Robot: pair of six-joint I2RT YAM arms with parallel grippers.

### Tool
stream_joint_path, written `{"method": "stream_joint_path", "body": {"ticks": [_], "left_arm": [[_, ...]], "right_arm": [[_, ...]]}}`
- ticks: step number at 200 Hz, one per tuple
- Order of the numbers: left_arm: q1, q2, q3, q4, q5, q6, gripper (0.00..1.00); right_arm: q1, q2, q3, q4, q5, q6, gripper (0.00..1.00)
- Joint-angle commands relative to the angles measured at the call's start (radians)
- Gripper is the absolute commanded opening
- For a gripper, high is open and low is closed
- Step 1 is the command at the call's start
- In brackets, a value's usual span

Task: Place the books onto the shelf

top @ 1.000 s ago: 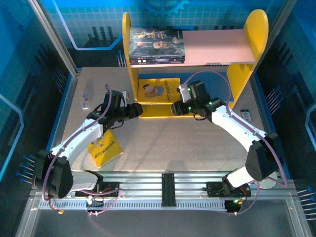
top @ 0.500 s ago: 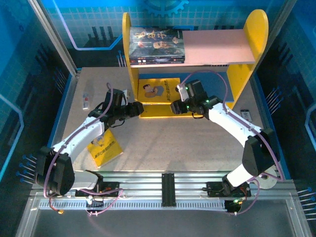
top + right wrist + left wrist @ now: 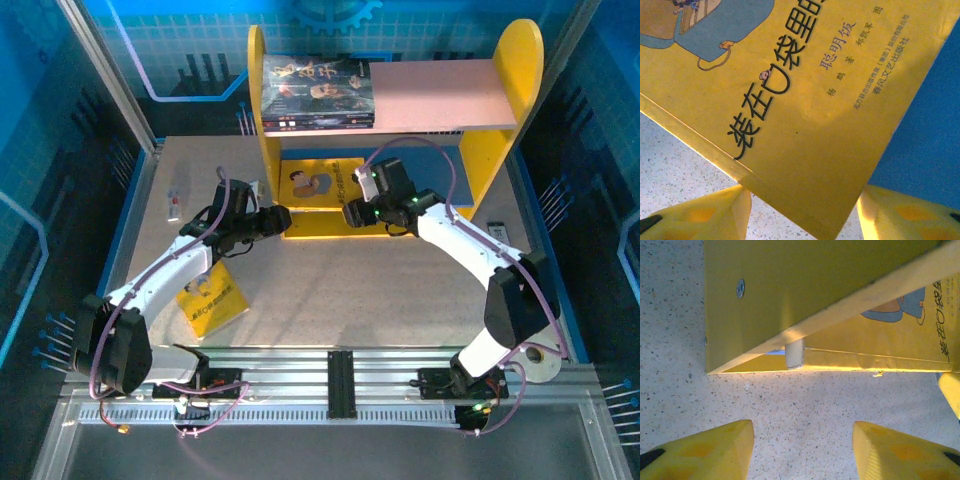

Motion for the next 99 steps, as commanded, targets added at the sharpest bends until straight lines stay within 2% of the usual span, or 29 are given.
{"method": "stream_joint_path", "body": {"ticks": [1, 99], "left_arm": [[0.009, 0.01, 0.037, 0.007, 0.017, 0.031, 0.55], [0.009, 0.009, 0.044, -0.003, 0.015, 0.037, 0.55]], "right_arm": [[0.013, 0.017, 0.044, -0.012, 0.013, -0.014, 0.59], [0.014, 0.042, 0.076, -0.018, 0.013, -0.02, 0.53]]}}
